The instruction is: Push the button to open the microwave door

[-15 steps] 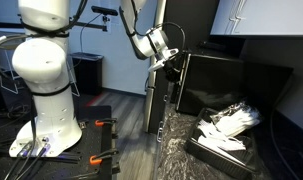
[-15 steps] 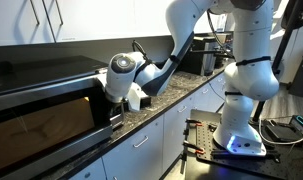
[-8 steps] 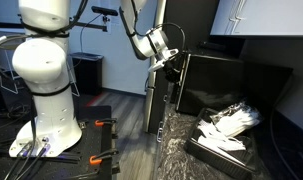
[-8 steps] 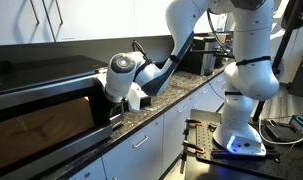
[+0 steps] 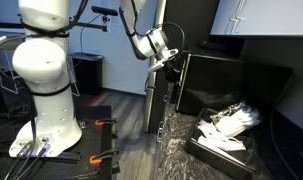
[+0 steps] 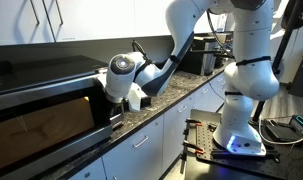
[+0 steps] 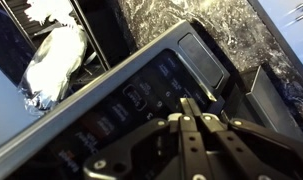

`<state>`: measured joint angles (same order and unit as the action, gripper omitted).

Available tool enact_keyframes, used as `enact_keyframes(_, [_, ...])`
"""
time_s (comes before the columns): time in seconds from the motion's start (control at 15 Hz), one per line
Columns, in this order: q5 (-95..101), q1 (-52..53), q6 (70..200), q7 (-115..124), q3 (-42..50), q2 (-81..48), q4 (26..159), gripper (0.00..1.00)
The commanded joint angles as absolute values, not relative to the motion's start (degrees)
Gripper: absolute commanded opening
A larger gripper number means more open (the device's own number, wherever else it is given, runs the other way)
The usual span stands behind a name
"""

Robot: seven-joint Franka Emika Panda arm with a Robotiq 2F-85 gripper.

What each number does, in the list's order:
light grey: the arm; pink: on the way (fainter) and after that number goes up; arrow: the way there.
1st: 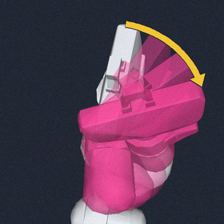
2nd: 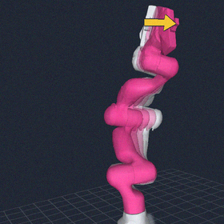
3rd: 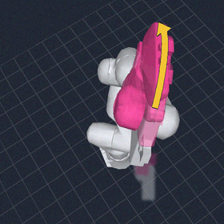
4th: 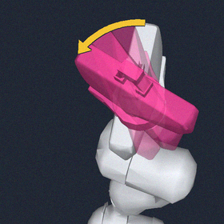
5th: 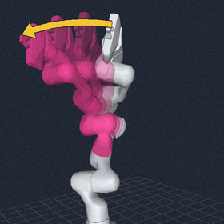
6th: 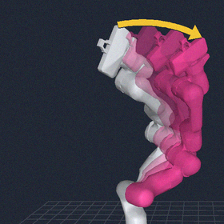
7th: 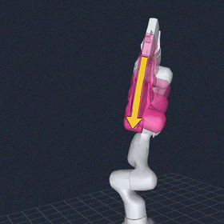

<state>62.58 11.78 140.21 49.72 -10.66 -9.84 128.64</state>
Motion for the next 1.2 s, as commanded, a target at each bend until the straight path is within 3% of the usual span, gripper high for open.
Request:
enact_keyframes(0.0, [65.9,12.0,138.0,50.5,-9.0,-10.8,127.1,0.00])
enact_keyframes(1.13, [66.1,12.8,138.5,49.6,-10.6,-10.2,128.7,0.01])
